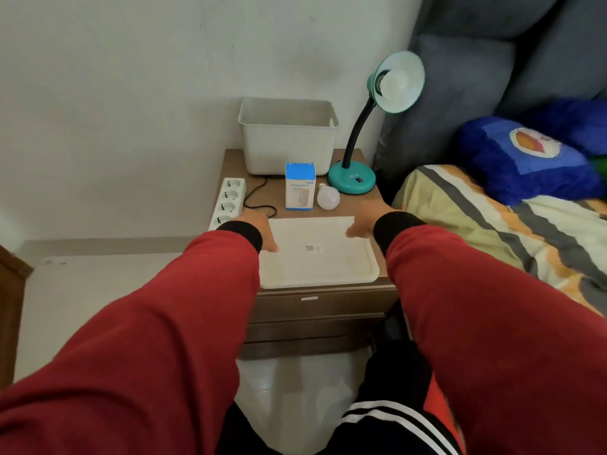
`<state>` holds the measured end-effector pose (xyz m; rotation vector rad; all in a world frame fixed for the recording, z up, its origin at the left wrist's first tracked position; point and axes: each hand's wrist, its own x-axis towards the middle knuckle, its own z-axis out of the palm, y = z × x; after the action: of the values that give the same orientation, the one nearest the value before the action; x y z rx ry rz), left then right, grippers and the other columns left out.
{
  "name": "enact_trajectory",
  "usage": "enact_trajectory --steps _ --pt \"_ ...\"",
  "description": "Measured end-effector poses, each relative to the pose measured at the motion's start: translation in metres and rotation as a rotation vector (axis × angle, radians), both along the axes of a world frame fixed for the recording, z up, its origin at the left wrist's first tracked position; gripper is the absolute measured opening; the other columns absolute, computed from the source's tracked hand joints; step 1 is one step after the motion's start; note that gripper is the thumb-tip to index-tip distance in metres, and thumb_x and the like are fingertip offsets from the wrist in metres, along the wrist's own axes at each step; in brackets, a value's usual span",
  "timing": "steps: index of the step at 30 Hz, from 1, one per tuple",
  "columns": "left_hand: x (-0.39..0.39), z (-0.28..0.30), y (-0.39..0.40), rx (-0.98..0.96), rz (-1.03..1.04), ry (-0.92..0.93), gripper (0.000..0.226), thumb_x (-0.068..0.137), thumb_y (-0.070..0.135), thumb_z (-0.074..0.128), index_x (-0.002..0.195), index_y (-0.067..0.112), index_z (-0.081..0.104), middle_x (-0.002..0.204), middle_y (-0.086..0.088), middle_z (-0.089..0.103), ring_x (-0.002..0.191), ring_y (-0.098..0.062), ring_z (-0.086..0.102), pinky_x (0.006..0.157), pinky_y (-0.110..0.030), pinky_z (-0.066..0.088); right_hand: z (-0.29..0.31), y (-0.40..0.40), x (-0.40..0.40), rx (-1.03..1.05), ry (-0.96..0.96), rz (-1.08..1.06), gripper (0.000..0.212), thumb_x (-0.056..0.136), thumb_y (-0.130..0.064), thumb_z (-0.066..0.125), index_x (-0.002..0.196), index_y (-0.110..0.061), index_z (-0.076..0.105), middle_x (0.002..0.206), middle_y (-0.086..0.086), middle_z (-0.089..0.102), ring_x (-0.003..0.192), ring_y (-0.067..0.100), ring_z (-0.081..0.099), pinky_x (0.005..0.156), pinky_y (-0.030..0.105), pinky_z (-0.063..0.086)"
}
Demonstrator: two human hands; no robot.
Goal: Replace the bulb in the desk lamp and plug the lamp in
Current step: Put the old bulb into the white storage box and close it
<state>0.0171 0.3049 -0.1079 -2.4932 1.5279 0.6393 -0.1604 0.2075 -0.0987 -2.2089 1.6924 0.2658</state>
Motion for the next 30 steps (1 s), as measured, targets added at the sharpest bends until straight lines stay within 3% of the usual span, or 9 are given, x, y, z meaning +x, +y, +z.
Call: enact_trajectory --steps 5,9,13,16,19,24,30 --pt "0.011 0.036 -0.018 -0.091 -0.041 -0.095 0.058 0.087 0.048 0.057 0.122 0.001 0.056 0.121 -0.013 0.06 0.113 -0.027 0.057 0.088 -0.031 0.047 0.037 -0.015 0.011 -0.098 0.034 0.081 0.048 0.093 -0.029 0.056 0.134 -0.004 0.049 0.131 0.012 0.057 0.118 0.027 0.056 0.096 0.033 0.046" --pt "0.019 0.056 -0.037 -0.163 -0.07 -0.097 0.051 0.081 0.044 0.063 0.115 0.005 0.06 0.101 -0.007 0.06 0.097 -0.025 0.058 0.075 -0.031 0.046 0.058 -0.028 0.02 -0.14 -0.001 0.138 0.053 0.09 -0.031 0.06 0.136 -0.008 0.049 0.134 0.009 0.056 0.121 0.026 0.055 0.098 0.032 0.046" --pt "0.027 0.061 -0.06 -0.194 -0.101 -0.079 0.054 0.085 0.041 0.061 0.128 0.01 0.054 0.125 -0.008 0.06 0.113 -0.026 0.057 0.083 -0.029 0.046 0.061 -0.044 0.03 -0.174 -0.02 0.183 0.051 0.09 -0.031 0.061 0.136 -0.01 0.05 0.141 0.01 0.051 0.128 0.027 0.05 0.106 0.036 0.043" --pt "0.033 0.053 -0.082 -0.226 -0.126 -0.019 0.05 0.086 0.037 0.063 0.128 0.011 0.052 0.125 -0.009 0.059 0.106 -0.023 0.057 0.081 -0.028 0.046 0.056 -0.059 0.039 -0.16 -0.083 0.191 0.056 0.088 -0.029 0.064 0.139 -0.015 0.046 0.144 0.01 0.048 0.133 0.027 0.045 0.109 0.035 0.038" --pt "0.037 0.042 -0.1 -0.256 -0.138 0.062 0.06 0.085 0.034 0.066 0.138 0.015 0.045 0.134 -0.008 0.054 0.12 -0.024 0.053 0.094 -0.032 0.047 0.042 -0.074 0.049 -0.096 -0.142 0.187 0.069 0.085 -0.027 0.068 0.146 -0.021 0.035 0.146 0.012 0.042 0.135 0.027 0.041 0.11 0.033 0.035" --pt "0.045 0.024 -0.129 -0.261 -0.214 0.091 0.089 0.084 0.038 0.067 0.152 0.015 0.014 0.156 -0.006 0.025 0.143 -0.024 0.026 0.115 -0.036 0.028 0.012 -0.097 0.058 -0.03 -0.123 0.168 0.076 0.085 -0.026 0.069 0.149 -0.026 0.029 0.147 0.013 0.037 0.134 0.03 0.042 0.112 0.037 0.034" --pt "0.047 0.0 -0.158 -0.256 -0.317 0.082 0.093 0.086 0.05 0.059 0.153 0.02 0.002 0.161 -0.002 0.001 0.149 -0.02 0.002 0.12 -0.036 0.012 -0.028 -0.117 0.061 0.035 -0.122 0.148 0.074 0.083 -0.029 0.07 0.146 -0.025 0.032 0.14 0.013 0.041 0.127 0.029 0.047 0.108 0.037 0.037"
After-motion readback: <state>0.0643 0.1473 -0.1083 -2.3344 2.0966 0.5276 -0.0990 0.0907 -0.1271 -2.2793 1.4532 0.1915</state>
